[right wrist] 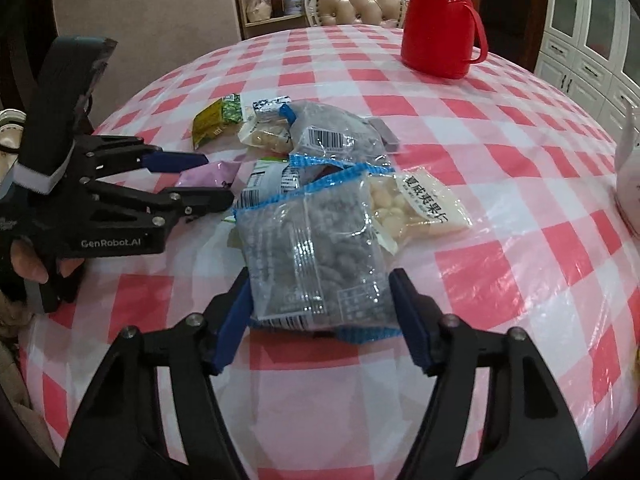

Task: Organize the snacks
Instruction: 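Grasp the second pink cake with the left gripper while the right gripper grasps the clear nut bag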

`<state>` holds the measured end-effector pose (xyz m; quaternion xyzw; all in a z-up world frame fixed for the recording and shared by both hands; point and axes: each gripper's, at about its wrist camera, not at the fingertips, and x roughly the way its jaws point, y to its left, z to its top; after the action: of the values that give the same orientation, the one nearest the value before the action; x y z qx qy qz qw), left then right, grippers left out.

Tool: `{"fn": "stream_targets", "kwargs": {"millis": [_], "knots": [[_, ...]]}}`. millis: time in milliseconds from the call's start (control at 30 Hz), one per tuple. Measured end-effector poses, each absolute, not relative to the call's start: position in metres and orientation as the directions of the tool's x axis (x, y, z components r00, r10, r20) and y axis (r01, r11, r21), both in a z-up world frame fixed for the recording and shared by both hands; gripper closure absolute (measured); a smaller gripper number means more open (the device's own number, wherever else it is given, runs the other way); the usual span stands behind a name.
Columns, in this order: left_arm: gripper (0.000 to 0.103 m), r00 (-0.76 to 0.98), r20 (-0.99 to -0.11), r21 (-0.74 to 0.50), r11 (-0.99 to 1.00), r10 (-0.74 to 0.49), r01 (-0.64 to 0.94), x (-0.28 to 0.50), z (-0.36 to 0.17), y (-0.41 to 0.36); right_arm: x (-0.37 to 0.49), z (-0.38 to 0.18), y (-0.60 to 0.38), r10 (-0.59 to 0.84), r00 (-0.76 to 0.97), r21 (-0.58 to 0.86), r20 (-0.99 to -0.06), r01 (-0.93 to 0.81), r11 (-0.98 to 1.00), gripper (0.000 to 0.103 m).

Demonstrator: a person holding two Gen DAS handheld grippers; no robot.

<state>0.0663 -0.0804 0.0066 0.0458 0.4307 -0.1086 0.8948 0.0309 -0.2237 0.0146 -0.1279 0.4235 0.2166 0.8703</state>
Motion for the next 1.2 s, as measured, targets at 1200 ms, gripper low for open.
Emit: {"fn": "stream_targets", "kwargs": {"millis": [1200], "knots": [[0.083, 0.685, -0.706, -0.162, 0.983, -0.179, 0.089, 0.003, 0.029, -0.016, -0.014, 0.042, -0.185, 0.353, 0.658, 0.162, -0.665, -0.334, 0.928, 0.046]]}}
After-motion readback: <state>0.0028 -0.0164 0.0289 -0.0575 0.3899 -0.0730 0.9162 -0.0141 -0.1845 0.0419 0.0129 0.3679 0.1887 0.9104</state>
